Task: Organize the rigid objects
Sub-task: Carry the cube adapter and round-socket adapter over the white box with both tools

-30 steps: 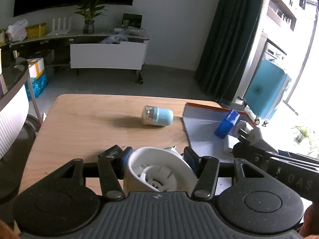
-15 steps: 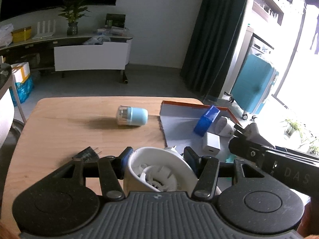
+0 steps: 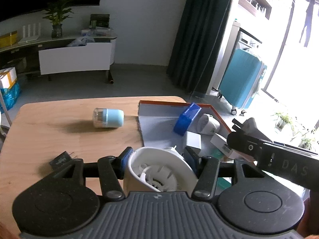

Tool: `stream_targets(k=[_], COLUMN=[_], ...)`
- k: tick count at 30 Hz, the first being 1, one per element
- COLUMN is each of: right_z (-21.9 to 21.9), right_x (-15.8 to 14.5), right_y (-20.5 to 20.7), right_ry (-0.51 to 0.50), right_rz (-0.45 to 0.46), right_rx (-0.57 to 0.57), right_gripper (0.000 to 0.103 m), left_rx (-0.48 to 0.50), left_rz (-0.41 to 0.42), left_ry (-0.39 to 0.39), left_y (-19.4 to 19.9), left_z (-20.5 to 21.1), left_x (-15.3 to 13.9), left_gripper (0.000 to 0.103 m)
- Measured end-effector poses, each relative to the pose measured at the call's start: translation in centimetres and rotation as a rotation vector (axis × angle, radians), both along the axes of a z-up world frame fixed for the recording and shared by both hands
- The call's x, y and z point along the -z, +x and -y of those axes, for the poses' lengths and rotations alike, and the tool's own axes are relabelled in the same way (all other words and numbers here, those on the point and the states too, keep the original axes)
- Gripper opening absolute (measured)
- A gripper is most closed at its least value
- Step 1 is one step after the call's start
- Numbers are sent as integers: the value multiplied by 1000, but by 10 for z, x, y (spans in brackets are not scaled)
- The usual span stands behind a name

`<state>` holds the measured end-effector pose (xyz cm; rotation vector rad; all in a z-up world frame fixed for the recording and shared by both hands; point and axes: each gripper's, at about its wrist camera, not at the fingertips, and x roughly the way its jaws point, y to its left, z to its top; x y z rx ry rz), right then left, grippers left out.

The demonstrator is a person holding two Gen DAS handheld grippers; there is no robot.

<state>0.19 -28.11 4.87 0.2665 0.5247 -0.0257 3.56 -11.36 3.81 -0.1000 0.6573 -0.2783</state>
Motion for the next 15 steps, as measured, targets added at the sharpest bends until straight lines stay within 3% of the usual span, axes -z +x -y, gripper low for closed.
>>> stream_targets(k=[15], right_z=[23], right_x=[2], right_y=[4], right_ry=[-5], right_rz=[3], right_rx=[45], right_gripper=[59], left_rx=[40], left_rz=[-2], left_ry=[7], left_y=[8], left_z=[20], left_x=[2], left_gripper=[56])
